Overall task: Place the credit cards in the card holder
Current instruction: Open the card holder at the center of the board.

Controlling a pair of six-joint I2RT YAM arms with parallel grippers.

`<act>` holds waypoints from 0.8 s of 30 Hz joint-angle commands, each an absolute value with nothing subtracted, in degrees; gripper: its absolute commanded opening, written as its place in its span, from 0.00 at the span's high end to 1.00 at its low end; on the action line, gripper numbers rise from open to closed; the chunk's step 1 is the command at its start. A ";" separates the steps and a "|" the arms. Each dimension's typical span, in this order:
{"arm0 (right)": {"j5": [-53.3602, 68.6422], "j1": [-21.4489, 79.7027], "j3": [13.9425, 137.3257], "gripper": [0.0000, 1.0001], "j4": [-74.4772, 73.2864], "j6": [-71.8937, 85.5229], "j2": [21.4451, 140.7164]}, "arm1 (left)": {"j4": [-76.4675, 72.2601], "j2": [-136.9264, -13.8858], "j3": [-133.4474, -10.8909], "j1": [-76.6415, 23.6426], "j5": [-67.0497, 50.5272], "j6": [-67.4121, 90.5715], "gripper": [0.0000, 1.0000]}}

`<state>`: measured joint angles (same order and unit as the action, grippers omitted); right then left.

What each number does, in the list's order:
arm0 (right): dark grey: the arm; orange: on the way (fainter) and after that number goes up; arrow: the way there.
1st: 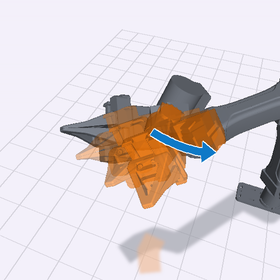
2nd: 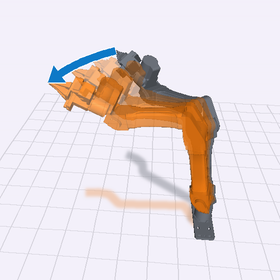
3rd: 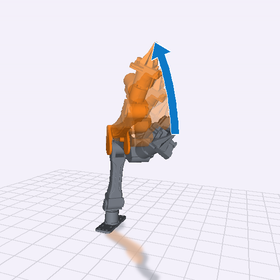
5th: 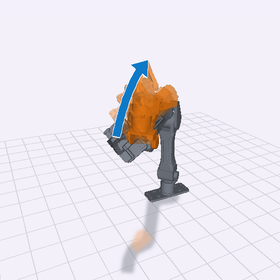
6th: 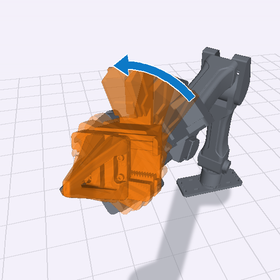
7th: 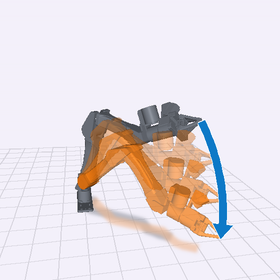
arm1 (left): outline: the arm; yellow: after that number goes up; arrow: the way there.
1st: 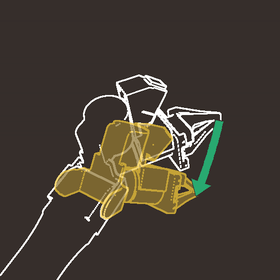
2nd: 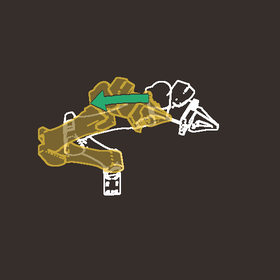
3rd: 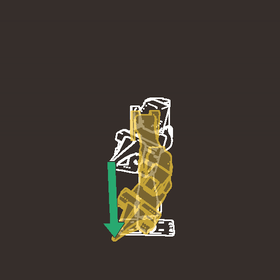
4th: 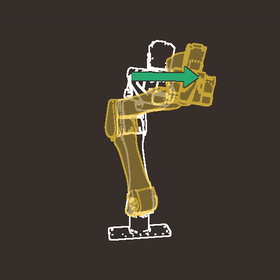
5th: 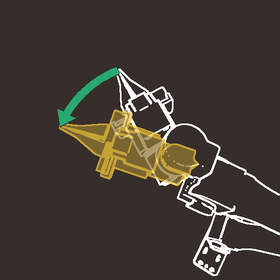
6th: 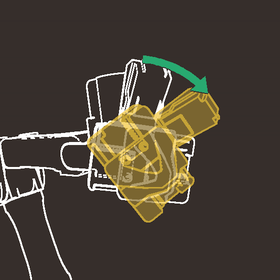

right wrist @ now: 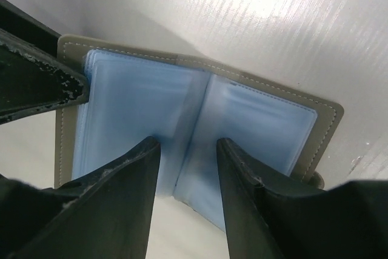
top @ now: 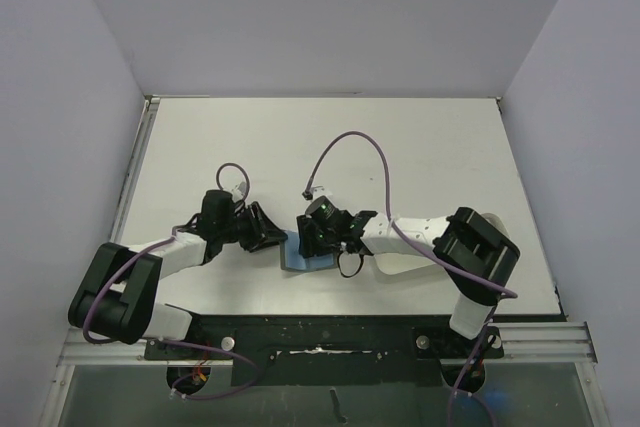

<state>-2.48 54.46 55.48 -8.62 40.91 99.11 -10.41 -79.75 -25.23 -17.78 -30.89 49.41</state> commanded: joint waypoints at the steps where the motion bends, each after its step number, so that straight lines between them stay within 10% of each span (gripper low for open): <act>1: -3.05 54.33 57.92 0.57 -7.12 40.82 98.82 | -16.83 -79.01 -25.74 -17.34 -34.24 50.72 0.59; 11: -4.13 54.36 58.35 0.57 -8.25 41.28 99.37 | -17.78 -81.71 -25.88 -17.49 -33.41 49.70 0.50; 24: -3.44 54.23 55.58 0.53 -7.52 39.38 95.32 | -4.36 -81.05 -31.56 -18.62 -22.56 43.80 0.99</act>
<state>-2.74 54.43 56.25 -8.99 40.80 98.83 -8.14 -82.13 -26.87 -18.57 -27.27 47.68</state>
